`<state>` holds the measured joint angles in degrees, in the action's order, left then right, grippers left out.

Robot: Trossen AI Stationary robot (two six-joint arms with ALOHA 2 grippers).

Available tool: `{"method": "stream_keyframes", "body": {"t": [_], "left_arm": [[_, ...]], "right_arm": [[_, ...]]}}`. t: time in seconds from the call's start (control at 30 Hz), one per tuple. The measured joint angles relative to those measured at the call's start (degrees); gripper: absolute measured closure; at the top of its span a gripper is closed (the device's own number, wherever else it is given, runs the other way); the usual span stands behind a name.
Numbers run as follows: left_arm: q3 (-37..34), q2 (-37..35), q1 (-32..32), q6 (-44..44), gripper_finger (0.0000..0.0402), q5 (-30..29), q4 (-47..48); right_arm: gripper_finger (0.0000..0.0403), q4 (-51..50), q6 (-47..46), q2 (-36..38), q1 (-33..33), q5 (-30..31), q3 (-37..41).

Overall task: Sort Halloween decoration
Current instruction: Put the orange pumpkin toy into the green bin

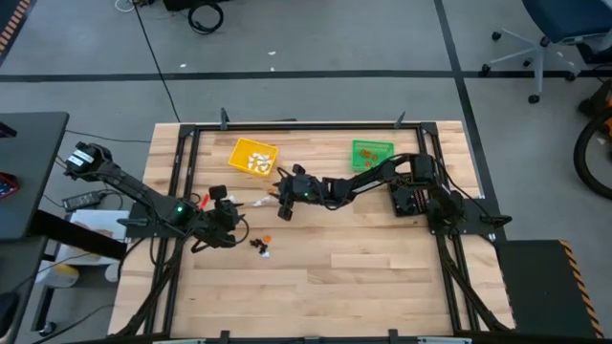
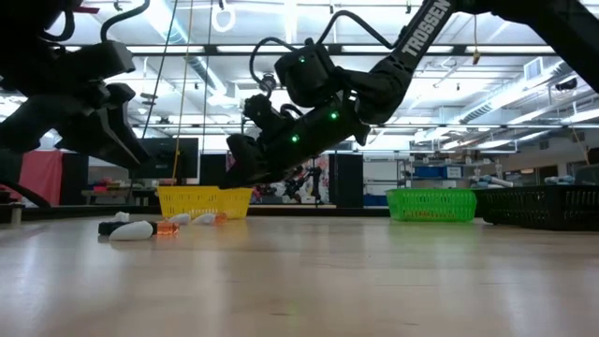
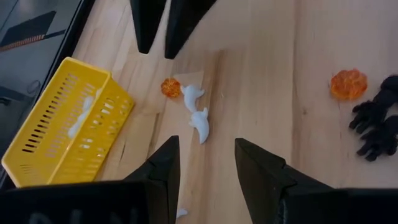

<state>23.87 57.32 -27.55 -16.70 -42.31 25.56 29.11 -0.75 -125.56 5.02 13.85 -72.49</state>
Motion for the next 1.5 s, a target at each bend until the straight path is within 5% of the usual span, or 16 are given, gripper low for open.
{"method": "stream_keyframes", "body": {"t": [0.5, 0.83, 1.5], "left_arm": [[-11.46, 0.02, 0.0, 10.68, 0.0274, -0.04, -23.09], [-11.58, 0.02, -0.04, 9.4, 0.0274, 0.03, -22.26], [-11.6, 0.02, -0.04, 8.55, 0.0274, 1.23, -20.23]], "right_arm": [[0.021, -4.56, -3.21, -0.07, -0.9, 1.93, 0.0], [0.0208, 4.34, -4.99, -6.46, -1.25, 2.32, -0.06], [0.0189, 6.04, -4.78, -6.56, 0.45, 1.29, -0.07]]}}
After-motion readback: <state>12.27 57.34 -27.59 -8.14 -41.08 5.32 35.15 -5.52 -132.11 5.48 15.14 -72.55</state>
